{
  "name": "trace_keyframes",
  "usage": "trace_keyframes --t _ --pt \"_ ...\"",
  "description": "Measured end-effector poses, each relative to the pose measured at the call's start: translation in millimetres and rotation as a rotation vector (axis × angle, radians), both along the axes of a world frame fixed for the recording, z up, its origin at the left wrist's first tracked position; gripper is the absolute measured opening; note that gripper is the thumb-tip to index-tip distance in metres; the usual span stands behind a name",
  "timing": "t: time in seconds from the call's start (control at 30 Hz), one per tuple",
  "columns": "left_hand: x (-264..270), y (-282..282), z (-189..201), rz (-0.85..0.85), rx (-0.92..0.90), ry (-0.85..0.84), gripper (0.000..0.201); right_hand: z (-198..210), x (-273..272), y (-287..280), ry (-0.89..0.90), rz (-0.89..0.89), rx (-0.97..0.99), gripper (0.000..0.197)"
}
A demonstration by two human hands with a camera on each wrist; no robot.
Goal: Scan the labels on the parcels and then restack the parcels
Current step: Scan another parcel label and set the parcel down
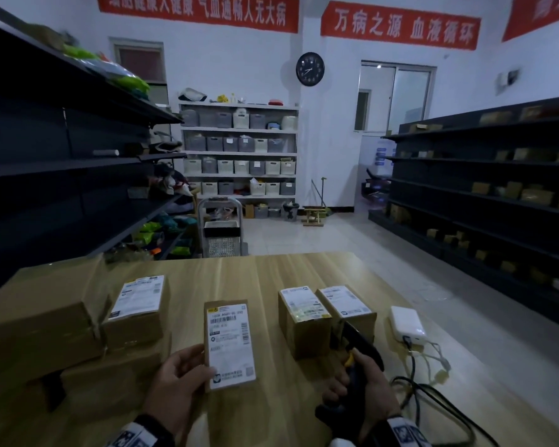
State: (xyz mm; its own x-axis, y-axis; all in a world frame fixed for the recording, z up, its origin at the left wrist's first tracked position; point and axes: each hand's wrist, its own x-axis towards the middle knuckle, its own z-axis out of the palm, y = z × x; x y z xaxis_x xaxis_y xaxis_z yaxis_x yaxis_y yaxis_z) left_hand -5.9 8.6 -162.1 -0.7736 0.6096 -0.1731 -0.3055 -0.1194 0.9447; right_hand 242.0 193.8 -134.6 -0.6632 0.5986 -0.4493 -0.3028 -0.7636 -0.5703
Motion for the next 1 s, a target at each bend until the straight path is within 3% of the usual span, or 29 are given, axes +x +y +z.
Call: trace_keyframes --t 0.2,0.43,0.53,0.63,0.8,0.87,1.0 --pt "25 45 40 0.001 0.063 -0.026 0.028 -8 -1 8 0.051 0.011 -0.021 0.048" --pt "45 128 93 -0.061 0.012 0.152 0.016 -11 3 10 0.119 0.115 0.038 0.056" --pt "49 154 103 -0.065 -0.068 0.141 0.032 -20 1 13 0.093 0.118 0.018 0.057" --pt "35 180 89 -0.075 -0.148 0.211 0.068 -21 0 14 0.093 0.110 0.016 0.056" --pt "12 207 62 -0.067 -0.242 0.301 0.075 -26 -1 19 0.071 0.120 0.004 0.061" --pt "32 194 77 -0.074 -0.250 0.313 0.069 -29 -1 20 0.056 0.112 0.015 0.063" --pt "59 176 97 -0.076 -0.360 0.431 0.037 -28 -2 20 0.050 0.109 0.059 0.059"
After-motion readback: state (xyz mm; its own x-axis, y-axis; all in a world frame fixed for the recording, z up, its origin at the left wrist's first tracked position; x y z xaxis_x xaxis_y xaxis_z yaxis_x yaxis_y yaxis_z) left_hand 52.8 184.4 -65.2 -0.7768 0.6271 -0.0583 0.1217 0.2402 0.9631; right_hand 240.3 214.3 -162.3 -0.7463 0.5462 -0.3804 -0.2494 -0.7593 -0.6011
